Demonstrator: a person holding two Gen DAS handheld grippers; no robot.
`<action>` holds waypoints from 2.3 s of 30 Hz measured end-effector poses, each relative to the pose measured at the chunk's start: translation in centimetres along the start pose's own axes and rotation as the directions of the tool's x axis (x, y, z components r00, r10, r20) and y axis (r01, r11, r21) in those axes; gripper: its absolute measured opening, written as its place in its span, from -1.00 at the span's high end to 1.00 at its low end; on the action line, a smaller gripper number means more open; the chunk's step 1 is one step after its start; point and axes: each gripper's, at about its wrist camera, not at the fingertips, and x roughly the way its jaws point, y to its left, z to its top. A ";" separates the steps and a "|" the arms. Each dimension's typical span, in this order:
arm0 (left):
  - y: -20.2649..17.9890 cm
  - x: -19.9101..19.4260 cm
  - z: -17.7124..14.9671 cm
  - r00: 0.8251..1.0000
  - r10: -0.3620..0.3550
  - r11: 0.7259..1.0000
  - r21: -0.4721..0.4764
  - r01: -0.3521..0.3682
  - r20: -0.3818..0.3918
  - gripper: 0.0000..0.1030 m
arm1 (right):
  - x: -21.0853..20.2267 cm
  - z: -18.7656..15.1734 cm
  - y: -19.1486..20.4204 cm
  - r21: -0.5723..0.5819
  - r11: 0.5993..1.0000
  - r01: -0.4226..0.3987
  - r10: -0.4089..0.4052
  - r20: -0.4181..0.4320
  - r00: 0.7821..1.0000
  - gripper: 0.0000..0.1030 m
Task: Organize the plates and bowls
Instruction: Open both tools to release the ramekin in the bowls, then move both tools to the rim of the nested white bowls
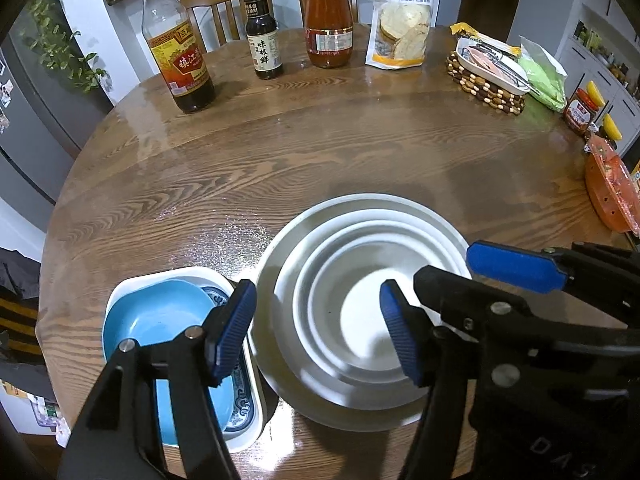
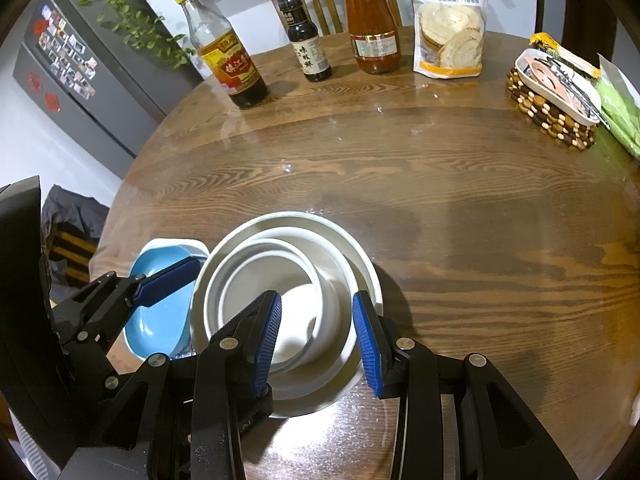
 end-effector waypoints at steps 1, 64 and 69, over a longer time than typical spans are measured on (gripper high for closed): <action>0.0 0.0 0.0 1.000 0.002 1.000 0.000 -0.002 0.001 -0.25 | 0.0 0.0 0.0 0.000 1.000 -0.001 0.001 0.001 1.000 0.27; 9.2 -2.0 -2.2 0.991 -0.092 0.934 -0.352 0.053 -0.096 -0.75 | -1.2 -3.0 -6.7 0.258 0.956 -0.138 0.129 0.053 0.990 -0.34; 9.0 -1.3 -1.9 0.990 -0.098 0.935 -0.351 0.056 -0.104 -0.50 | -0.9 -3.3 -7.1 0.257 0.959 -0.122 0.116 0.040 0.992 -0.23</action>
